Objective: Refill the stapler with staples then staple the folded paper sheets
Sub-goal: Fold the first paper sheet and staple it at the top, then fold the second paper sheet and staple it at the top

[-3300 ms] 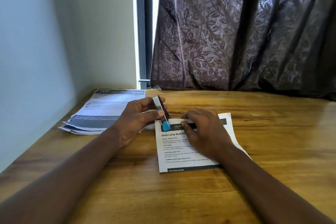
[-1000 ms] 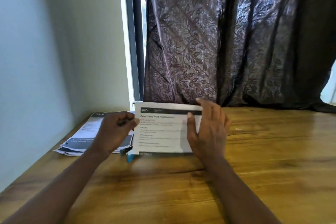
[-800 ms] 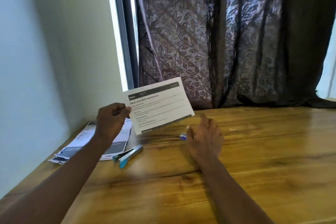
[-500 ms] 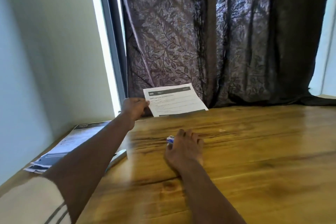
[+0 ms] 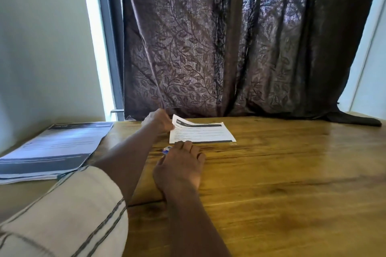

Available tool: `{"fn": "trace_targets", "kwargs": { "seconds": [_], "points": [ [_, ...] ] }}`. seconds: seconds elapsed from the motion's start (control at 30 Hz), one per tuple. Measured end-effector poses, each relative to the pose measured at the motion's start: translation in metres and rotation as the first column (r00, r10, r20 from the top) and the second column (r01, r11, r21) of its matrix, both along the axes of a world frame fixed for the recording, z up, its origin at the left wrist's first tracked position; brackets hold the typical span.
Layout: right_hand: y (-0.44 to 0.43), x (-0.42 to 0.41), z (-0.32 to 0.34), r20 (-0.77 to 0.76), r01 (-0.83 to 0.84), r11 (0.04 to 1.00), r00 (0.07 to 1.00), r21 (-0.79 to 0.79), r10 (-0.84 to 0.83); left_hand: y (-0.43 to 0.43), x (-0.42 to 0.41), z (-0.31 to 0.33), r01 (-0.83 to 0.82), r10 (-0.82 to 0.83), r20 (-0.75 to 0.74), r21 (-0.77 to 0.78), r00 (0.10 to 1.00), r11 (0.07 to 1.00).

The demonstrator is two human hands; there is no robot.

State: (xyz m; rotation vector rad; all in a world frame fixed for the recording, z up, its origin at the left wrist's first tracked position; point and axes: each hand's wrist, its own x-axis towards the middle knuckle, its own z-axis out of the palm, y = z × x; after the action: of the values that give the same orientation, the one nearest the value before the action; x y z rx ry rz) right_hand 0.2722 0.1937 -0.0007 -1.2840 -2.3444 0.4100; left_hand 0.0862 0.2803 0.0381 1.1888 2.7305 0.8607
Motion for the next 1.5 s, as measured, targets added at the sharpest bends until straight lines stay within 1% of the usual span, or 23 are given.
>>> {"fn": "trace_targets", "kwargs": {
  "seconds": [0.03, 0.1, 0.2, 0.3, 0.4, 0.47, 0.5, 0.57, 0.63, 0.7, 0.77, 0.83, 0.9, 0.93, 1.0, 1.07, 1.17, 1.27, 1.4, 1.5],
  "points": [
    [-0.002, -0.002, -0.001, -0.005, -0.019, 1.000, 1.000, 0.006, 0.019, -0.002, 0.003, -0.003, -0.015, 0.015, -0.040, 0.003, 0.999, 1.000],
    [-0.003, -0.008, -0.002, -0.015, -0.005, 0.999, 1.000, 0.045, 0.005, -0.005, 0.006, -0.007, -0.013, 0.014, -0.095, 0.011, 0.995, 1.000],
    [-0.006, -0.014, -0.005, -0.020, 0.017, 0.995, 1.000, 0.102, -0.015, -0.014, 0.005, -0.005, 0.018, -0.018, -0.110, 0.004, 0.994, 1.000],
    [-0.004, -0.014, -0.005, -0.046, 0.028, 0.993, 0.999, 0.117, -0.023, -0.040, 0.002, 0.006, 0.115, -0.107, -0.136, 0.052, 0.985, 0.992],
    [-0.005, -0.017, -0.001, -0.082, 0.038, 0.987, 0.996, 0.154, -0.026, -0.089, 0.003, 0.019, 0.262, -0.240, -0.200, 0.096, 0.950, 0.960],
    [-0.011, -0.022, 0.002, -0.124, 0.000, 0.980, 0.992, 0.200, 0.025, -0.132, -0.003, 0.021, 0.324, -0.294, -0.291, 0.059, 0.911, 0.944],
    [-0.016, -0.025, 0.004, -0.137, -0.040, 0.975, 0.988, 0.217, 0.071, -0.156, -0.008, 0.022, 0.327, -0.298, -0.339, 0.030, 0.892, 0.945],
    [-0.025, -0.028, 0.006, -0.142, -0.139, 0.964, 0.974, 0.228, 0.175, -0.201, -0.027, 0.018, 0.288, -0.266, -0.390, -0.002, 0.882, 0.958],
    [-0.037, -0.031, 0.007, -0.156, -0.235, 0.947, 0.950, 0.218, 0.271, -0.242, -0.054, 0.014, 0.209, -0.194, -0.397, -0.006, 0.897, 0.978],
    [-0.047, -0.037, 0.007, -0.132, -0.323, 0.913, 0.923, 0.247, 0.362, -0.276, -0.080, 0.007, 0.122, -0.115, -0.392, -0.008, 0.913, 0.993],
    [-0.054, -0.046, 0.007, -0.082, -0.381, 0.881, 0.905, 0.281, 0.418, -0.299, -0.099, -0.003, 0.074, -0.070, -0.404, -0.007, 0.912, 0.997],
    [-0.062, -0.062, 0.011, -0.069, -0.404, 0.869, 0.896, 0.285, 0.439, -0.313, -0.119, -0.014, 0.032, -0.015, -0.392, 0.038, 0.920, 0.999],
    [-0.066, -0.082, 0.017, -0.095, -0.386, 0.891, 0.904, 0.238, 0.417, -0.315, -0.132, -0.018, -0.017, 0.042, -0.322, 0.080, 0.946, 0.997],
    [-0.069, -0.095, 0.021, -0.120, -0.356, 0.915, 0.917, 0.190, 0.382, -0.315, -0.138, -0.019, -0.040, 0.064, -0.290, 0.086, 0.955, 0.995],
    [-0.073, -0.120, 0.028, -0.187, -0.273, 0.961, 0.942, 0.051, 0.277, -0.313, -0.147, -0.021, -0.096, 0.103, -0.230, 0.042, 0.968, 0.994],
    [-0.074, -0.144, 0.036, -0.234, -0.214, 0.975, 0.952, -0.057, 0.196, -0.309, -0.151, -0.024, -0.140, 0.132, -0.194, -0.028, 0.972, 0.990],
    [-0.068, -0.180, 0.046, -0.190, -0.159, 0.976, 0.973, -0.146, 0.131, -0.307, -0.157, -0.026, -0.168, 0.155, -0.180, -0.060, 0.971, 0.984],
    [-0.060, -0.210, 0.051, -0.142, -0.103, 0.961, 0.988, -0.255, 0.068, -0.305, -0.163, -0.026, -0.156, 0.142, -0.168, -0.073, 0.976, 0.985],
    [-0.049, -0.235, 0.049, -0.169, -0.076, 0.944, 0.985, -0.320, 0.022, -0.301, -0.168, -0.032, -0.142, 0.113, -0.179, -0.155, 0.977, 0.978],
    [-0.042, -0.247, 0.046, -0.194, -0.043, 0.929, 0.981, -0.367, -0.031, -0.298, -0.170, -0.035, -0.125, 0.097, -0.178, -0.157, 0.979, 0.980]
  ]
}}
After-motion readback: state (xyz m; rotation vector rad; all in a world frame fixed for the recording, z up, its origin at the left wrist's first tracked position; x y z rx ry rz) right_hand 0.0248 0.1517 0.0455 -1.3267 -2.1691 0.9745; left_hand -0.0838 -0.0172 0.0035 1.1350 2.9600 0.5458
